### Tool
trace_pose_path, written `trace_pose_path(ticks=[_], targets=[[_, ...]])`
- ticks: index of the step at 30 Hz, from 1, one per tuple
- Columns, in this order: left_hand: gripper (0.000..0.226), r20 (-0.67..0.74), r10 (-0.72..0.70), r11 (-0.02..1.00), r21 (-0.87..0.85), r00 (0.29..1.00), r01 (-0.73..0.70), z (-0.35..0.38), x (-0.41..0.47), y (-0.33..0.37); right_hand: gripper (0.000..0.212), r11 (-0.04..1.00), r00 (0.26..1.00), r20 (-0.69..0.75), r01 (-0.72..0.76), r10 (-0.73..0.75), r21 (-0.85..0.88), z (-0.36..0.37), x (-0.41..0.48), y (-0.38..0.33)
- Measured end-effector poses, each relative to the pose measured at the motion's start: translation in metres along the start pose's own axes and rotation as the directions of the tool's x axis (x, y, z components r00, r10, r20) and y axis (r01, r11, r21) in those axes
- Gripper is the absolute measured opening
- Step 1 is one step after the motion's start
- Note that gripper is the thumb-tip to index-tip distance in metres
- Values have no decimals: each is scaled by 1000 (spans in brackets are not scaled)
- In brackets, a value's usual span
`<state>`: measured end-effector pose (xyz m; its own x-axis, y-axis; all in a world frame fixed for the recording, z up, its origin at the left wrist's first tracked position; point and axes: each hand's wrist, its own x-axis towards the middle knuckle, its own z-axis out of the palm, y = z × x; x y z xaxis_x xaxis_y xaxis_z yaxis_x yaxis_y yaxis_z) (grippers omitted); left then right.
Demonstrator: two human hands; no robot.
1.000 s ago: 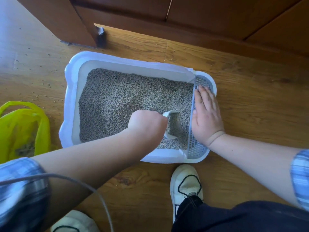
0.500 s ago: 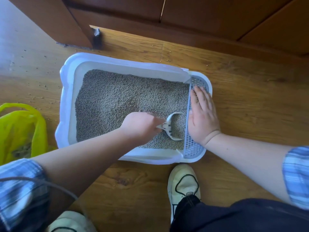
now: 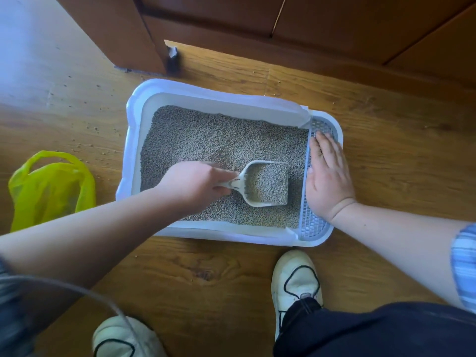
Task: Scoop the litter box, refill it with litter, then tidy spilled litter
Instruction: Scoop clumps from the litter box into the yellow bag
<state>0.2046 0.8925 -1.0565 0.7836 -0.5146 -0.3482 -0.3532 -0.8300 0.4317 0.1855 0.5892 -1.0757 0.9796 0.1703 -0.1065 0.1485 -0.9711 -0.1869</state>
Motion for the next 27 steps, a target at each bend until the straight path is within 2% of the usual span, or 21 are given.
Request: trace_pose_path(ticks=[9, 18, 27], targets=[[39, -14, -61, 995, -86, 998, 60, 5, -9, 0, 63, 1000, 1000, -6, 4, -4, -4, 1, 0, 0], [38, -93, 38, 999, -28, 995, -41, 13, -16, 0, 63, 1000, 1000, 2, -11, 11, -17, 0, 0, -2], [37, -130, 16, 998, -51, 991, -23, 11, -15, -1, 64, 1000, 1000, 2, -10, 10, -15, 1, 1, -1]])
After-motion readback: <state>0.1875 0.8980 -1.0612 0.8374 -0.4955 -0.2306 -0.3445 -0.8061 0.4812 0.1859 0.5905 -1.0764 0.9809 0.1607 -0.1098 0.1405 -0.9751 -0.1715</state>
